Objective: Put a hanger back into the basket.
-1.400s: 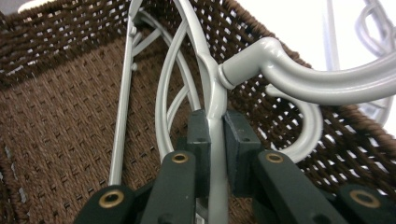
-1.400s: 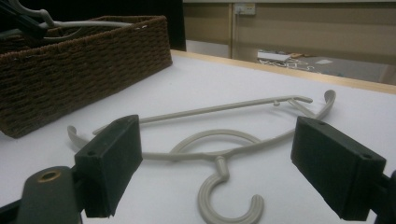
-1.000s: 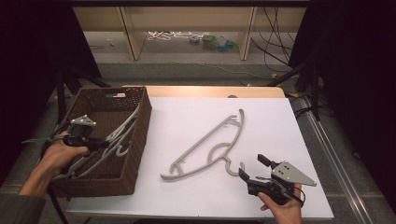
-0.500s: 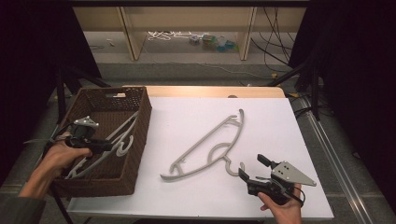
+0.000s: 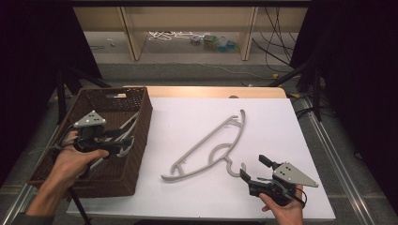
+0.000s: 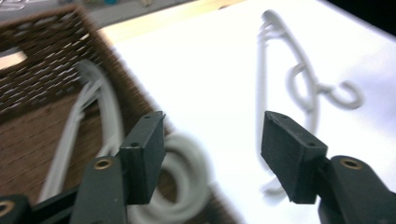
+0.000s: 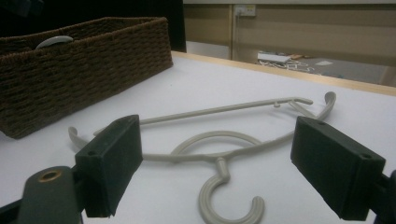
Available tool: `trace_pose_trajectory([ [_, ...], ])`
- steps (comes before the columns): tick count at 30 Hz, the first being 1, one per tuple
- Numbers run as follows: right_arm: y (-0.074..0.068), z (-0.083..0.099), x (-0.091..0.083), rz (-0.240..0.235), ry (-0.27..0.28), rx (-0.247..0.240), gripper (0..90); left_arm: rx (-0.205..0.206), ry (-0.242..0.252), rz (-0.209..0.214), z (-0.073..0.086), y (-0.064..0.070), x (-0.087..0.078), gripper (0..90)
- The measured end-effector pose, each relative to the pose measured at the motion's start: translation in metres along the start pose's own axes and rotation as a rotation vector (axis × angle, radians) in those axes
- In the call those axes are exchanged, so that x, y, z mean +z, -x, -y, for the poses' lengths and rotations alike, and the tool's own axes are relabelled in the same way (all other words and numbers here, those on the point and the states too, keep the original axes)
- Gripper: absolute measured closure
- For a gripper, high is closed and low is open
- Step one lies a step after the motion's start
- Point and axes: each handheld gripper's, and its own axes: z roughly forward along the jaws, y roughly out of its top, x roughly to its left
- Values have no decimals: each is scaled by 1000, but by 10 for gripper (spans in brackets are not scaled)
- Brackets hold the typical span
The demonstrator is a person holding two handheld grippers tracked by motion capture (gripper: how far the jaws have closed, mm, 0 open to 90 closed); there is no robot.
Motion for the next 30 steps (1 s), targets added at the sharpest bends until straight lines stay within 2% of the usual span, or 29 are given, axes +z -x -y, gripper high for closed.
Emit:
trace_pose_trajectory([
  [2,0,0,0,1,1,2,175,4,25,0,-2,10,3,375],
  [4,1,0,0,-6,5,3,174,12,27,-7,-3,20,6,350],
  [6,1,0,-1,-10,-4,5,174,35,48,-2,-4,26,9,339],
  [7,1,0,-1,-11,-2,7,175,8,73,8,-4,30,11,327],
  [8,1,0,-1,-11,1,7,174,6,82,13,-5,33,11,324],
  [9,0,0,0,-12,6,8,174,5,101,21,-5,34,13,318],
  [12,0,0,0,-15,14,9,174,-2,115,50,-5,40,18,284],
  [18,1,0,0,-10,15,9,174,-16,151,68,-7,51,28,224],
  [21,0,-1,-1,-9,4,8,174,5,162,86,-6,56,34,214],
  [24,1,-1,-2,-2,1,0,174,4,170,105,-5,63,40,193],
  [25,4,-1,0,-3,33,-38,175,4,174,113,-5,65,41,188],
  [30,4,-1,0,0,29,-34,175,18,209,132,-4,78,51,160],
])
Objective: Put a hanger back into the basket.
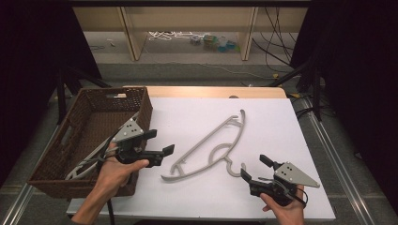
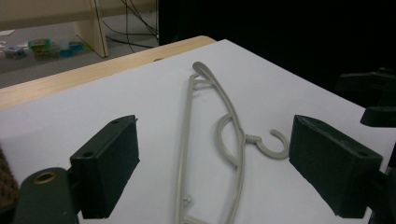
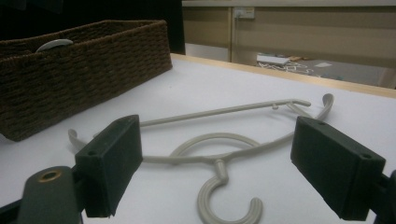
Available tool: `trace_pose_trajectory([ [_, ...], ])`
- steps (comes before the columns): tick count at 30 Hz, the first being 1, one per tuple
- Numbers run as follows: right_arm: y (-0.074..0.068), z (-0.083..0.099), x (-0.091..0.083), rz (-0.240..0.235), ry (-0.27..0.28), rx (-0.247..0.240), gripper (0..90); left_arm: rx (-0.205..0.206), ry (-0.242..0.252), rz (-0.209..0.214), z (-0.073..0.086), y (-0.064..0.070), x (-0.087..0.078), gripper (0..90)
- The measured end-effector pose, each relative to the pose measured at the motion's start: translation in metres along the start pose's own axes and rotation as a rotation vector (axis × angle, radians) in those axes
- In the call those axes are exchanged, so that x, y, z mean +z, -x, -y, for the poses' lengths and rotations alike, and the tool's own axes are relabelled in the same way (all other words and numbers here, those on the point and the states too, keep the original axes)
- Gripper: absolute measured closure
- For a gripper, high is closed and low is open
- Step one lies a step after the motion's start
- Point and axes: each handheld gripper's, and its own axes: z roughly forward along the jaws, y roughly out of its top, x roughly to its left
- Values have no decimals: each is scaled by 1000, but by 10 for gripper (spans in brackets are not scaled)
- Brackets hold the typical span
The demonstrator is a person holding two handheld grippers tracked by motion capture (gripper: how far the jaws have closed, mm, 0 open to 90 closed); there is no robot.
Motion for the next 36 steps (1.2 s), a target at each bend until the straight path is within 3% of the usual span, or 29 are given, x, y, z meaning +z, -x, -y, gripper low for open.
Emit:
trace_pose_trajectory([
  [3,0,0,-1,2,-5,5,174,-8,17,7,4,5,6,160],
  [4,0,0,1,-5,18,6,174,4,20,11,5,6,8,160],
  [9,1,0,-1,-1,-2,1,174,-1,54,26,10,14,15,165],
  [10,1,0,1,-8,18,6,174,-1,54,26,12,15,16,164],
  [11,0,0,0,-10,-4,12,174,7,51,27,14,16,18,165],
  [14,-3,0,-1,-18,-31,43,174,6,35,32,18,21,24,165],
  [15,-3,1,1,-26,-5,47,174,11,33,37,19,21,27,165],
  [18,-2,0,-1,-25,-22,44,174,22,11,39,25,26,32,163],
  [19,-3,0,0,-26,-3,51,174,34,8,42,27,27,34,162],
  [20,-3,0,0,-31,-8,50,174,34,1,41,28,29,36,161],
  [22,-1,-1,0,-17,1,-5,175,42,-5,43,32,32,40,160],
  [24,-1,-1,0,-17,3,-5,175,48,-19,49,35,35,45,160],
  [25,-1,-1,0,-16,7,-4,175,69,-29,52,36,37,48,159],
  [26,-3,-1,-2,-23,-21,34,175,76,-37,52,37,39,51,160],
  [30,-2,-1,-1,-23,-7,24,175,95,-78,92,39,47,66,167],
  [34,-3,-1,-2,-23,-9,41,174,122,-109,96,39,54,81,166],
  [36,-2,-1,-2,-23,-9,40,175,158,-132,91,40,56,90,162],
])
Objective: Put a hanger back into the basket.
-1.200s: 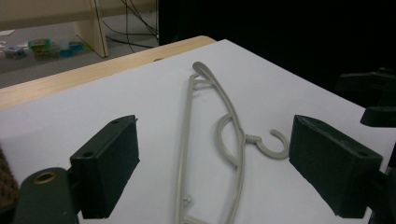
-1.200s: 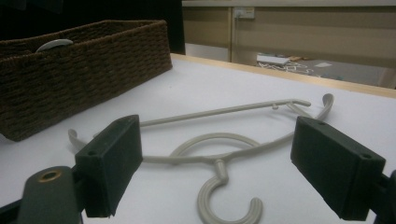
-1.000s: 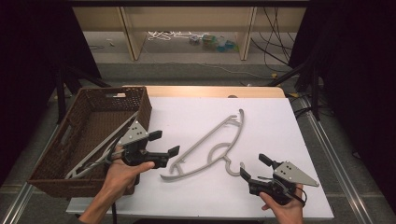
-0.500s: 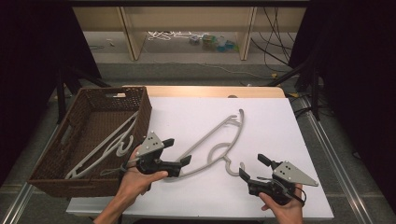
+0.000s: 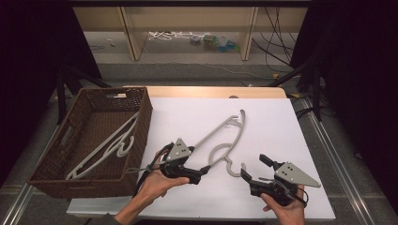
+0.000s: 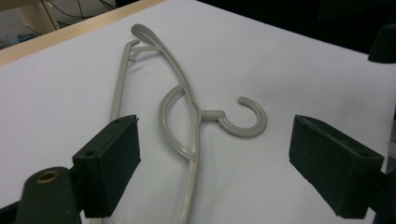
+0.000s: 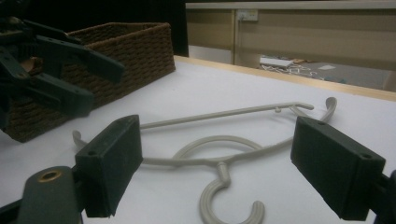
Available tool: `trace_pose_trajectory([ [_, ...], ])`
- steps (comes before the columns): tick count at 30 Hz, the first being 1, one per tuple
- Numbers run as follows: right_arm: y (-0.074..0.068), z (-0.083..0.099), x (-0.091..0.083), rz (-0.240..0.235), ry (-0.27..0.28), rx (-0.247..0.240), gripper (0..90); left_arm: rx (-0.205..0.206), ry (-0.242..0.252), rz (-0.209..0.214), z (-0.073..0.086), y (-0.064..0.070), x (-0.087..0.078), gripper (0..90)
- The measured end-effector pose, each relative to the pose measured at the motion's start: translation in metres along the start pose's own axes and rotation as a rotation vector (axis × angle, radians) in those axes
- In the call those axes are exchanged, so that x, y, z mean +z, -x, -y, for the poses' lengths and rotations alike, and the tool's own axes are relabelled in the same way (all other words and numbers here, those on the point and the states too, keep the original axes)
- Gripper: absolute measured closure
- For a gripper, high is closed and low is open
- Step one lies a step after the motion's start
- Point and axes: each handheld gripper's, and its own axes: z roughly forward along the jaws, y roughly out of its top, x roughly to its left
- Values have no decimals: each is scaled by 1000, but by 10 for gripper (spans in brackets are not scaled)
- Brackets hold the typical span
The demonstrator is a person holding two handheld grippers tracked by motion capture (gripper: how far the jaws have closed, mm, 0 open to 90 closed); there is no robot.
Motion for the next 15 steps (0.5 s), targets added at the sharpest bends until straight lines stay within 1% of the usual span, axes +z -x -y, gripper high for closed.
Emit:
trace_pose_trajectory([
  [1,0,0,0,9,-5,-7,174,13,-8,3,0,1,4,162],
  [2,0,0,0,8,-3,-5,174,39,-30,-1,0,0,8,163],
  [3,0,0,0,-1,3,0,175,32,-40,3,0,1,12,163],
  [4,0,0,0,-2,1,-6,175,35,-51,18,1,0,18,163],
  [5,1,-1,0,2,0,-5,175,47,-64,19,1,-1,20,165],
  [6,1,-1,-1,8,-2,-9,174,49,-71,8,1,-1,24,171],
  [7,1,-1,-1,17,0,-12,175,62,-80,11,2,-1,28,185],
  [8,1,-1,-1,19,0,-16,175,85,-104,5,2,0,32,202],
  [9,0,-1,-1,17,-4,-12,175,94,-123,7,3,0,34,211],
  [10,0,-1,-1,16,-4,-12,175,106,-153,5,3,0,39,209],
  [11,0,-1,-2,15,-19,-15,175,122,-176,9,3,0,43,221],
  [12,-1,-1,-2,15,-17,-15,175,127,-191,0,3,1,45,236],
  [13,-1,-1,-2,16,-14,-15,175,150,-194,-2,3,2,49,254],
  [14,0,-1,-2,15,-13,-15,175,160,-199,-8,3,3,53,267],
  [15,0,-1,-2,15,-14,-15,175,170,-211,-2,2,5,56,278],
])
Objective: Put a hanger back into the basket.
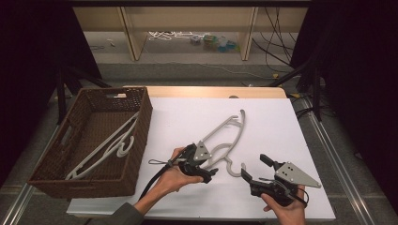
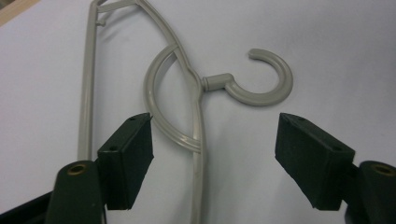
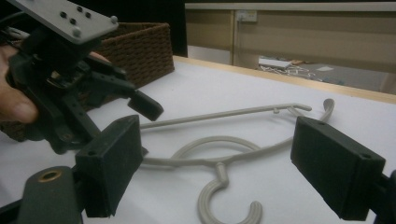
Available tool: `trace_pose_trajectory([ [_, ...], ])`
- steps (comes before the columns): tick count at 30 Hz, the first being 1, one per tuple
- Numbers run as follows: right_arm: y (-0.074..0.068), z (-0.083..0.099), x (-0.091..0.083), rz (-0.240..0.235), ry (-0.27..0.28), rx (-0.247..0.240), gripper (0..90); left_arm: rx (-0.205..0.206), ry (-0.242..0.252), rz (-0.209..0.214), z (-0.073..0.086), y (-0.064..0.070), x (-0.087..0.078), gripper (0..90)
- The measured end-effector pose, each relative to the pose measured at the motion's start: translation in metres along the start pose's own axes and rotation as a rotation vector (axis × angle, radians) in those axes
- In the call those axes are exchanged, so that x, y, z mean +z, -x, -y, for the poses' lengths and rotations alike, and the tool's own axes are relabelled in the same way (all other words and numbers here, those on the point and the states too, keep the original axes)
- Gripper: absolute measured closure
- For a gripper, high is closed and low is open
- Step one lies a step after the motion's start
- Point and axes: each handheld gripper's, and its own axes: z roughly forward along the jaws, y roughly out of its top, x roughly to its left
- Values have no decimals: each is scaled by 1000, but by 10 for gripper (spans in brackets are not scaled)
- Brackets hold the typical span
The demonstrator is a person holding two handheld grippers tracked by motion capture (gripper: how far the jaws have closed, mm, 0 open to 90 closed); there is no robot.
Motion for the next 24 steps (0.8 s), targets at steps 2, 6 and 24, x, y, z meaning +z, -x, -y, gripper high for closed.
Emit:
trace_pose_trajectory([
  [2,0,0,0,-1,3,1,175,22,-28,15,-4,2,8,288],
  [6,-1,0,0,-9,9,5,176,31,-63,32,-9,4,24,340],
  [24,-1,1,2,-18,12,5,178,2,-133,80,-16,-12,50,429],
])
